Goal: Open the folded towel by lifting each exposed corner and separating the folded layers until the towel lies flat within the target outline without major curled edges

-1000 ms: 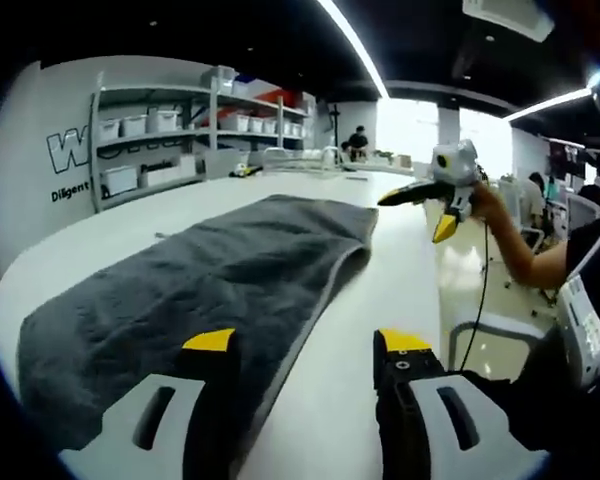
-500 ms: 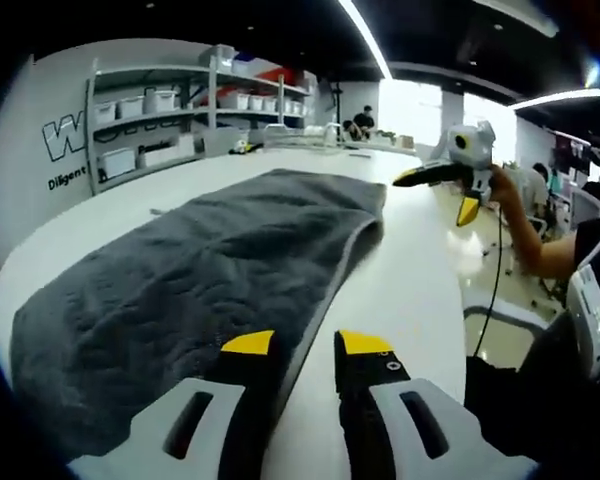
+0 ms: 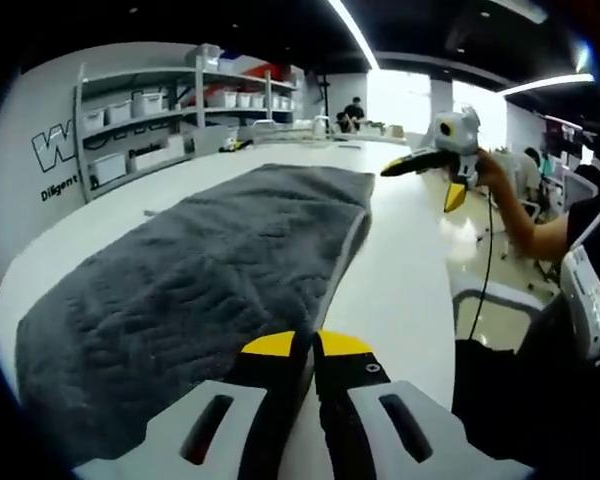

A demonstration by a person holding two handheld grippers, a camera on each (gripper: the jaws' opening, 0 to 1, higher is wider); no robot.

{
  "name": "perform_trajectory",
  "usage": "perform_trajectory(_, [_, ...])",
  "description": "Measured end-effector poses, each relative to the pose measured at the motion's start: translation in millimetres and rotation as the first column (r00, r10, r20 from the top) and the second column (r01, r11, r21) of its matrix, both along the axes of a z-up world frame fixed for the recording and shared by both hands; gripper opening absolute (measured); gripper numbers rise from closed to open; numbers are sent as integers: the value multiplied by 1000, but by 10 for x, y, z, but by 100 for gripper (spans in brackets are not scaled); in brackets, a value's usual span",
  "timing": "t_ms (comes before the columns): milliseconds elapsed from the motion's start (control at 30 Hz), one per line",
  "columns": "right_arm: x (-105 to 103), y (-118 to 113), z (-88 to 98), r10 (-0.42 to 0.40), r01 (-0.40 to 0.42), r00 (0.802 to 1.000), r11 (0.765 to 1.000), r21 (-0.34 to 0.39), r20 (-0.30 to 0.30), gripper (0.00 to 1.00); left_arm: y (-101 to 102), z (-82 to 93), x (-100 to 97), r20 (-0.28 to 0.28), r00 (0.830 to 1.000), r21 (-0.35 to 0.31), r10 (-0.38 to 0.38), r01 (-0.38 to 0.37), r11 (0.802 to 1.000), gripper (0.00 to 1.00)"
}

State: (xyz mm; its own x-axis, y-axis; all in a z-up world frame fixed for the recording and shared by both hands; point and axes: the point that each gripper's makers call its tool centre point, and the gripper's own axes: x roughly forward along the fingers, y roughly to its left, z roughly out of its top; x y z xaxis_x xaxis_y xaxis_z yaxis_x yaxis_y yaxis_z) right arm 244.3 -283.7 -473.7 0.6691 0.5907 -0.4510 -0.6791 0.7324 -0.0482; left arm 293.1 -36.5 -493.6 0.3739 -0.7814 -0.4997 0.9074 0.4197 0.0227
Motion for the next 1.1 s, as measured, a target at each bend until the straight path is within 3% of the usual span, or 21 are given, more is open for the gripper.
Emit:
perform_trajectory(533, [-14,-39,-20,-7,7,1000,1000,-11,-16,98,98,-8,-102,3,1000,15,-1,1,1000,7])
perform_trajectory(633, [-18,-32,-15,-8,7,1000,1000,-3,-17,98,85,25,-114,-5,1000,-12,13,-13,1000,18])
perform_trajectory(700, [-17,-31,-4,-5,5,1000,1000,-1,-15,98,70,122,-132,36,999,-42,12,-11,999,19])
perform_trajectory(800, [1,-55,7,-9,9,1000,1000,-3,-16,98,53,310,-184,34,999,-145,27,-22,989,24])
perform_trajectory(833, [7,-66,10,-12,12,1000,1000,-2,-17,98,79,414,-181,27,998,-203,50,-44,978,30])
perform_trajectory(900, [23,-92,21,-17,17,1000,1000,0,-17,98,156,527,-165,30,996,-258,87,-76,963,37])
perform_trajectory(1000, [55,-150,36,-29,30,999,1000,4,-18,98,306,606,-162,55,992,-271,115,-96,958,43])
perform_trajectory(1100, [95,-219,53,-47,47,999,999,7,-16,97,465,637,-122,85,982,-263,168,-141,955,58])
